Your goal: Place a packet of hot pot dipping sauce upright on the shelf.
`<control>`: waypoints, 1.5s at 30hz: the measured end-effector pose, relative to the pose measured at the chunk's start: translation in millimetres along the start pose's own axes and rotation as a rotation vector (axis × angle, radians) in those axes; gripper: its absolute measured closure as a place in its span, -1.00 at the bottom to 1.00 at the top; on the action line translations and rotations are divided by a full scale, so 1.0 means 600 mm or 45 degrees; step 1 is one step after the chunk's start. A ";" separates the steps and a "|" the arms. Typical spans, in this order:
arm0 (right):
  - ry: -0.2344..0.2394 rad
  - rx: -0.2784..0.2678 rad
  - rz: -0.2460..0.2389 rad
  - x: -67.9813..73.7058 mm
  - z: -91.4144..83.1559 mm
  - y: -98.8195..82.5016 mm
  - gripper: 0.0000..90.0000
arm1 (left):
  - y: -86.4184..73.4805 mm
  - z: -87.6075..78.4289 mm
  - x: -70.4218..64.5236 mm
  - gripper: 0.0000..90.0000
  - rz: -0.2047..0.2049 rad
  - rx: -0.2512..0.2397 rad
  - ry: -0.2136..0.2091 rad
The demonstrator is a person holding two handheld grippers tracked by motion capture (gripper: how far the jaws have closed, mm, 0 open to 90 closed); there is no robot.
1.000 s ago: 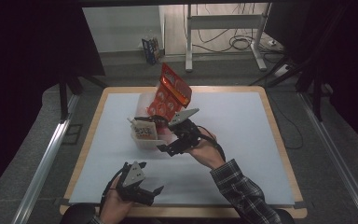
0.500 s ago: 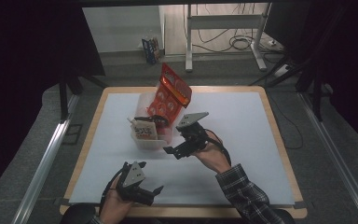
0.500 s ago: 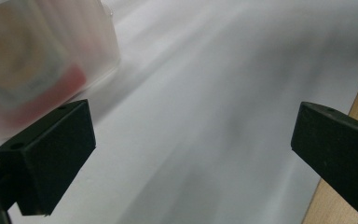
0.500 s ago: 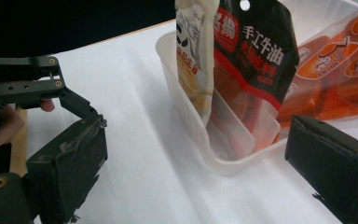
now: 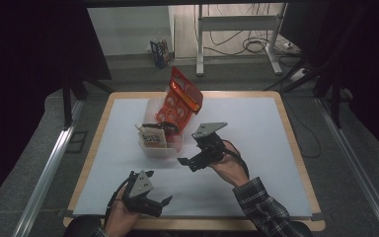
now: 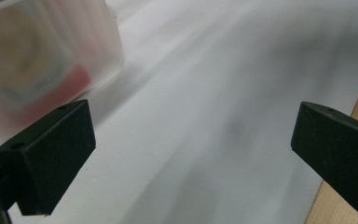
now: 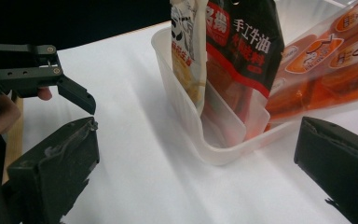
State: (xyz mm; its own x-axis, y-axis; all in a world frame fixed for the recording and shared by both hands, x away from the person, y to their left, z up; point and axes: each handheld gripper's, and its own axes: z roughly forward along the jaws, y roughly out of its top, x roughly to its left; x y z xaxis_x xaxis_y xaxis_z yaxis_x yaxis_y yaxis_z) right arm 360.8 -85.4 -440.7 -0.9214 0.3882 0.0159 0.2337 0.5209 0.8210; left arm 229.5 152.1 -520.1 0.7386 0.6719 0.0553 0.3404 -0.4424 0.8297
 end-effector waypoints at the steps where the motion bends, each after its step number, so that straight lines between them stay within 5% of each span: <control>1: -0.004 -0.001 -0.002 0.000 -0.001 -0.001 -1.00 | 0.000 0.000 0.000 -1.00 0.000 0.000 0.000; 45: -0.075 0.011 0.098 -0.001 -0.047 -0.062 -1.00 | 0.000 -0.001 0.000 -1.00 0.006 0.003 0.002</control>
State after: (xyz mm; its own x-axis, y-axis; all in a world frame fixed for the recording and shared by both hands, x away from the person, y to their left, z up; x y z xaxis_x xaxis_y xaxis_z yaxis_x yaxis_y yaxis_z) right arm 343.9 -126.1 -455.2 -0.8809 0.4712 0.0447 0.3056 0.4941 0.8139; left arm 229.2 152.3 -519.9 0.7391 0.6708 0.0602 0.3385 -0.4472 0.8279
